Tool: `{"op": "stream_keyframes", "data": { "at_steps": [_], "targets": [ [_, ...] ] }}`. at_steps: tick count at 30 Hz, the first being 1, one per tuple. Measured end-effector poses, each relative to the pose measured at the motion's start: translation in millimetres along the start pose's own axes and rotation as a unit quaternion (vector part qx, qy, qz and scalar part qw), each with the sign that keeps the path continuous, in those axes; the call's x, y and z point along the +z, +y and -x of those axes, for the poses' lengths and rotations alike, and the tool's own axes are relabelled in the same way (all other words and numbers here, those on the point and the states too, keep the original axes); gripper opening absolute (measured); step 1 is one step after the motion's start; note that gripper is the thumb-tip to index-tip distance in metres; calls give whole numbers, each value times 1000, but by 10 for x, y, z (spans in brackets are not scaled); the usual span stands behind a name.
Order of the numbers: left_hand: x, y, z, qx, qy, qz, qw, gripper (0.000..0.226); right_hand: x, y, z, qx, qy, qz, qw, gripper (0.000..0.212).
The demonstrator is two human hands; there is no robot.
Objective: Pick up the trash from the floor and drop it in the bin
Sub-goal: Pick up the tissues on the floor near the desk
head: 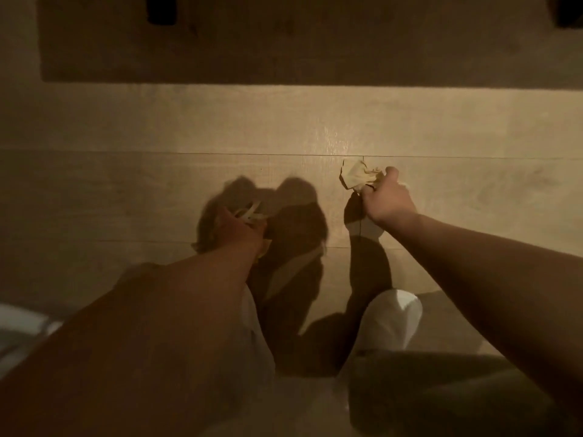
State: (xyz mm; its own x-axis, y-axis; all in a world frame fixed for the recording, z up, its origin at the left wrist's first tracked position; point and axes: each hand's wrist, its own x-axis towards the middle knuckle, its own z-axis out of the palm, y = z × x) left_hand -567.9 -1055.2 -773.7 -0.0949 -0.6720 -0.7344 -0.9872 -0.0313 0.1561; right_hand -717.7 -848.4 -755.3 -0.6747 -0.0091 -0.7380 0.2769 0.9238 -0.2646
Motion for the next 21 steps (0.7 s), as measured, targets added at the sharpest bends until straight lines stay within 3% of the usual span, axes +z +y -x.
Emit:
{"op": "stream_keyframes", "data": {
  "at_steps": [6, 10, 15, 21],
  "targets": [
    [353, -105, -245, 15, 26, -1, 1000, 61, 272, 133, -304, -41, 38, 63, 996, 35],
    [364, -158, -245, 59, -22, -51, 997, 48, 353, 190, -324, -28, -16, 98, 995, 28],
    [88, -88, 125, 92, -75, -69, 991, 45, 217, 125, 27, 17, -67, 19, 997, 42],
    [-664, 115, 1145, 101, -107, -114, 982, 49, -388, -138, 1119, 25, -94, -70, 993, 48]
  ]
}}
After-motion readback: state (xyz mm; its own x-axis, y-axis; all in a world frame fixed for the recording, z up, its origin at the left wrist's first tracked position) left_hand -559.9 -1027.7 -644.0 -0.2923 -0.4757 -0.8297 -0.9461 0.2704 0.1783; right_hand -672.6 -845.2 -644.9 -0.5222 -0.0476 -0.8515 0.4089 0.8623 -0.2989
